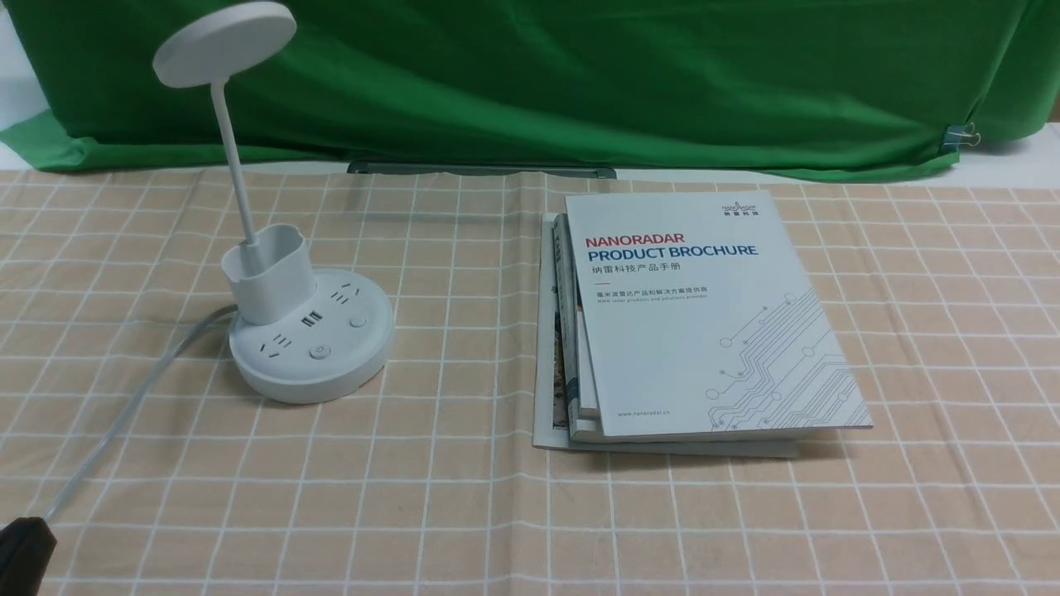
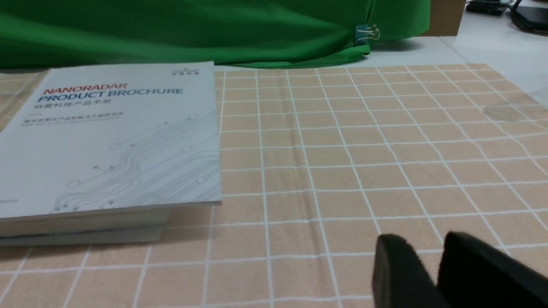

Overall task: Turn on the table lamp on the light coffee tablecloth with your hand.
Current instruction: 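Press the power button on the lamp base to turn the lamp on with the left gripper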

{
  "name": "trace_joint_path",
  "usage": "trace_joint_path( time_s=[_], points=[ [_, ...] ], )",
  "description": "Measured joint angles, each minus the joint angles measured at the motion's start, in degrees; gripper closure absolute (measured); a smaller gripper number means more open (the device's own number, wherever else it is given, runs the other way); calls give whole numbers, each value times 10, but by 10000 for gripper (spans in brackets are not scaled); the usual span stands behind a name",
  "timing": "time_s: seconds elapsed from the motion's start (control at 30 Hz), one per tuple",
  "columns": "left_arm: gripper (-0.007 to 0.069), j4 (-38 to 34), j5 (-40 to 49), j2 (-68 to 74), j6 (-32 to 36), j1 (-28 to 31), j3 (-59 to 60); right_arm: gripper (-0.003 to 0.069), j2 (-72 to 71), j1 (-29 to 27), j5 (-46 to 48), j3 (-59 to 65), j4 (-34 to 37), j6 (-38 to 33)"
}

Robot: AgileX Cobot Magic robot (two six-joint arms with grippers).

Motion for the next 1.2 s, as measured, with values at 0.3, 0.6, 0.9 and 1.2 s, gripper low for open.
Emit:
trace_joint_path(
  time_s=[0.3, 0.6, 0.9, 1.2],
  points=[
    [623, 0, 0, 0, 0, 0, 0, 423, 0, 0, 0, 0, 0, 0],
    [623, 1, -8, 0, 1, 0, 0, 422, 0, 0, 0, 0, 0, 0],
    [623, 11, -319, 0, 15, 0, 0, 421, 0, 0, 0, 0, 0, 0],
    [623, 14, -556, -1, -99, -2, 0, 421, 0, 0, 0, 0, 0, 0]
  ],
)
